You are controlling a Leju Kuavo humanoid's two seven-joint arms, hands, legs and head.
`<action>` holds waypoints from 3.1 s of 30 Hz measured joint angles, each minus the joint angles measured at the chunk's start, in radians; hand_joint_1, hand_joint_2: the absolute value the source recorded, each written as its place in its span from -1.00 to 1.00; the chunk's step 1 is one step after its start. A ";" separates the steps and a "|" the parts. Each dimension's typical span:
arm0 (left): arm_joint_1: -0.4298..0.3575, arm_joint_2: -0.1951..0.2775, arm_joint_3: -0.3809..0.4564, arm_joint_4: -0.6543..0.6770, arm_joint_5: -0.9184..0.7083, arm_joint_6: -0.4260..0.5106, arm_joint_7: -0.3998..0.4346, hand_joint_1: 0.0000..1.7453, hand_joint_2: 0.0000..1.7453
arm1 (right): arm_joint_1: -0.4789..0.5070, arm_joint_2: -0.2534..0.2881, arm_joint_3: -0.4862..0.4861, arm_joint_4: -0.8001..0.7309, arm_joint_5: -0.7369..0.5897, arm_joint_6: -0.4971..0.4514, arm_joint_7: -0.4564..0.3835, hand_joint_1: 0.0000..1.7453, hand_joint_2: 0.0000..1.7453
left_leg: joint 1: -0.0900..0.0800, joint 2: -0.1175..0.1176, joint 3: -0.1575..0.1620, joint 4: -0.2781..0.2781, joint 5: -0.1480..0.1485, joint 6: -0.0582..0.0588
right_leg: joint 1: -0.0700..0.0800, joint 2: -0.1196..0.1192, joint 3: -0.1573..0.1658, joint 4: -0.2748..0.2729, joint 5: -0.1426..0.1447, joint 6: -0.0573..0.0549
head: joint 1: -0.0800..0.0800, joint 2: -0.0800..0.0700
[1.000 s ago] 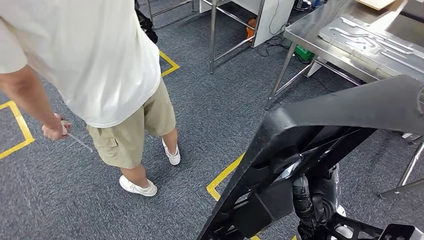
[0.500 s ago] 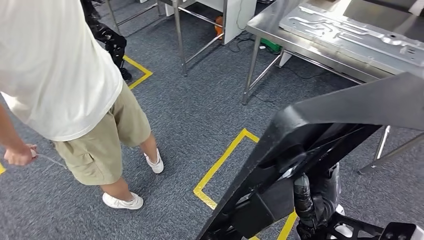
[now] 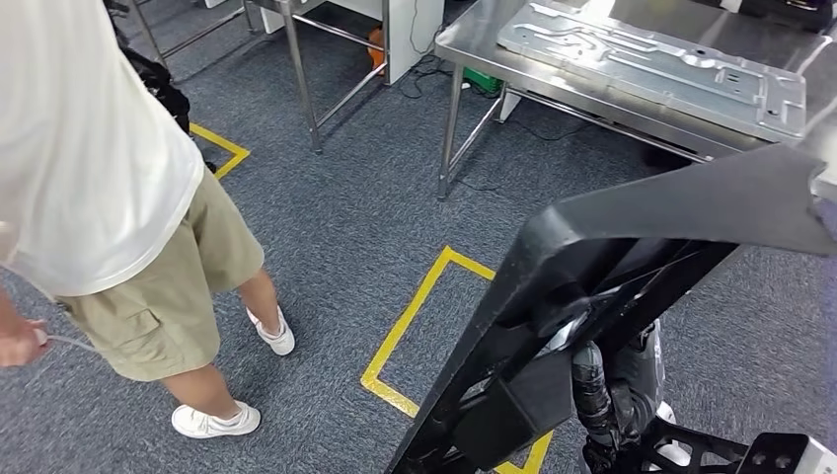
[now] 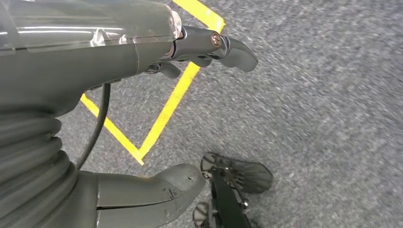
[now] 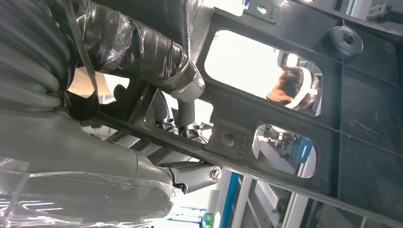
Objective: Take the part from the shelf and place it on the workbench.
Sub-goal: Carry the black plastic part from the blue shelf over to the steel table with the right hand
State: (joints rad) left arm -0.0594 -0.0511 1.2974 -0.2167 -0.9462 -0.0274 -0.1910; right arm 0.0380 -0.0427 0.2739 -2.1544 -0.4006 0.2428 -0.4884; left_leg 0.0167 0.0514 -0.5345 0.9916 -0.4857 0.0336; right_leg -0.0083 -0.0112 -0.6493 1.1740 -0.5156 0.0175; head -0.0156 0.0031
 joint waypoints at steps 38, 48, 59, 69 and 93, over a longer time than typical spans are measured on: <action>-0.006 0.000 0.025 0.000 0.024 -0.039 0.010 -1.00 1.00 | -0.021 -0.003 0.005 0.048 0.029 -0.001 0.010 1.00 1.00 | 0.003 -0.015 0.003 0.014 -0.022 -0.039 | 0.005 0.002 0.091 -0.194 0.062 -0.033 | -0.001 0.000; 0.001 0.005 0.030 0.000 0.025 -0.045 0.012 -1.00 1.00 | -0.024 -0.003 0.005 0.061 0.044 -0.015 0.009 1.00 1.00 | 0.001 -0.051 -0.033 0.037 0.014 -0.027 | 0.019 0.025 0.111 -0.190 0.045 -0.043 | -0.001 0.000; 0.001 0.006 0.031 0.000 0.025 -0.053 0.003 -1.00 1.00 | -0.026 -0.003 0.005 0.061 0.054 -0.032 0.003 1.00 1.00 | 0.005 -0.045 -0.012 -0.012 0.024 0.003 | -0.007 0.019 -0.042 0.109 -0.080 0.015 | 0.000 0.000; -0.003 0.006 0.032 0.000 0.025 -0.058 -0.007 -1.00 1.00 | -0.030 -0.003 0.007 0.060 0.056 -0.045 0.000 1.00 1.00 | 0.009 -0.042 -0.005 0.017 -0.016 -0.048 | -0.004 0.015 0.104 -0.202 0.056 -0.032 | -0.001 0.000; 0.000 0.007 0.040 0.000 0.025 -0.069 -0.021 -1.00 1.00 | -0.025 -0.003 0.009 0.060 0.056 -0.047 0.000 1.00 1.00 | 0.005 -0.048 0.039 -0.016 -0.019 -0.007 | 0.000 0.014 0.031 -0.100 0.066 0.000 | -0.001 0.000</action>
State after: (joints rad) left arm -0.0590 -0.0441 1.3377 -0.2163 -0.9216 -0.0963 -0.2115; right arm 0.0127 -0.0462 0.2827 -2.0939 -0.3446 0.1954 -0.4887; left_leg 0.0221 0.0034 -0.4956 0.9752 -0.5043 0.0269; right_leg -0.0087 0.0023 -0.6179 1.0744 -0.4498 0.0180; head -0.0163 0.0031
